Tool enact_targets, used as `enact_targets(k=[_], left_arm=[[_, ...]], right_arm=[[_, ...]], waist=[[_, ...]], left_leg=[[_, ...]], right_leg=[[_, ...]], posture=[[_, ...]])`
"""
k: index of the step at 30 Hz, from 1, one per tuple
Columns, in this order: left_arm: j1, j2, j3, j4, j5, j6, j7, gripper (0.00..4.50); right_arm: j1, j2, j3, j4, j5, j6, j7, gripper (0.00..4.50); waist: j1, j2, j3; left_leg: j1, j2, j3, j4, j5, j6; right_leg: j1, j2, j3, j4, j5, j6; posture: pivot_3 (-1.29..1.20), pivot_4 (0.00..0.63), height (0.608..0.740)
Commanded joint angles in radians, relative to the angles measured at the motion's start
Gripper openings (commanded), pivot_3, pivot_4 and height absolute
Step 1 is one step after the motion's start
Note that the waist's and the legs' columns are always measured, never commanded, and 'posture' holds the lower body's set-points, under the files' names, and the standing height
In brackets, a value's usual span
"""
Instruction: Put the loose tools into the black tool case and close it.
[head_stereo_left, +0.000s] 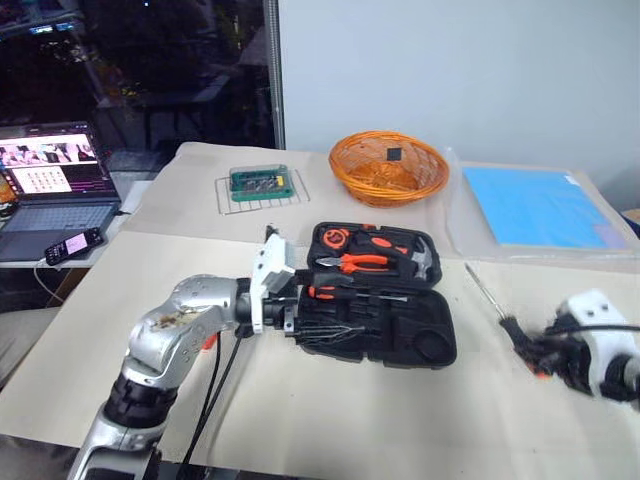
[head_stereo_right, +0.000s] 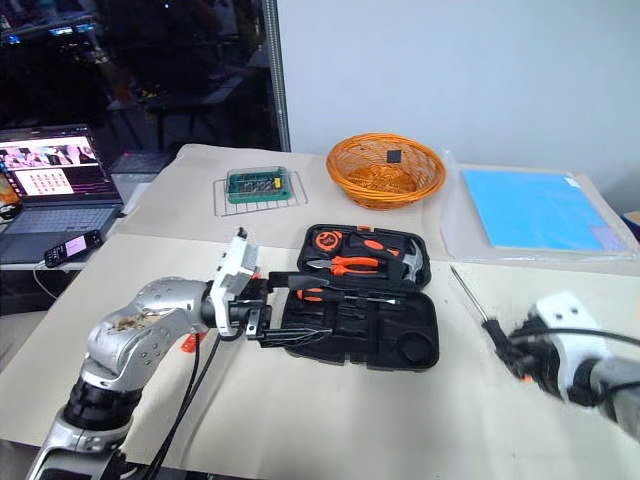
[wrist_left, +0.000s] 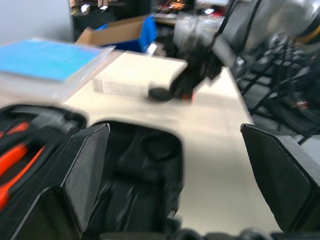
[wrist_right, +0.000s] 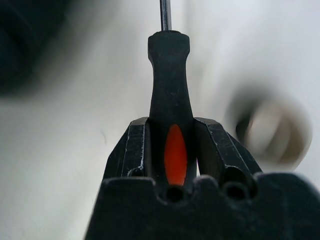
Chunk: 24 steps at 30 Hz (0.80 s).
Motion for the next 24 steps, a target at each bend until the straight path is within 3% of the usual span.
enact_targets(k=[1, 5, 9, 12, 24], left_arm=[[0.042, 0.049, 0.118, -0.035, -0.091, -0.009, -0.036, 4.5], [0.142, 0.138, 0.191, -0.091, -0.139, -0.008, -0.083, 4.5], [0.19, 0.165, 0.231, -0.113, -0.151, -0.015, -0.055, 4.5], [0.222, 0.174, 0.247, -0.135, -0.161, -0.012, -0.031, 4.5], [0.28, 0.185, 0.265, -0.187, -0.18, -0.013, 0.024, 4.5]], right_arm=[[-0.116, -0.076, 0.036, -0.012, 0.005, -0.111, 0.097, 0.93], [-0.334, -0.199, 0.361, 0.079, -0.134, -0.34, 0.251, 0.93], [-0.564, -0.175, 0.667, 0.244, -0.338, -0.544, 0.397, 0.93], [-0.681, -0.131, 0.801, 0.357, -0.448, -0.641, 0.478, 0.93], [-0.785, 0.017, 0.942, 0.493, -0.614, -0.68, 0.602, 0.93]], waist=[[0.002, -0.002, 0.001], [-0.011, -0.001, 0.003], [-0.001, -0.003, 0.006], [0.004, -0.004, 0.007], [0.008, -0.004, 0.008]], left_leg=[[0.0, 0.001, 0.0, 0.0, 0.0, 0.0], [0.0, 0.001, 0.001, -0.001, 0.0, 0.0], [-0.002, 0.001, 0.001, -0.001, 0.0, 0.0], [-0.003, 0.0, 0.002, -0.001, -0.001, 0.001], [-0.003, 0.001, 0.003, -0.001, 0.0, 0.0]], right_leg=[[0.0, 0.0, -0.001, 0.0, 0.0, 0.0], [-0.001, -0.002, -0.001, -0.001, 0.0, -0.001], [-0.003, -0.004, -0.003, -0.002, 0.0, -0.003], [-0.005, -0.004, -0.003, -0.002, 0.004, -0.009], [-0.004, -0.004, -0.005, -0.001, 0.004, -0.01]], posture=[[0.0, 0.15, 0.74], [0.0, 0.15, 0.74], [0.0, 0.15, 0.74], [0.0, 0.15, 0.74], [0.0, 0.15, 0.74]])
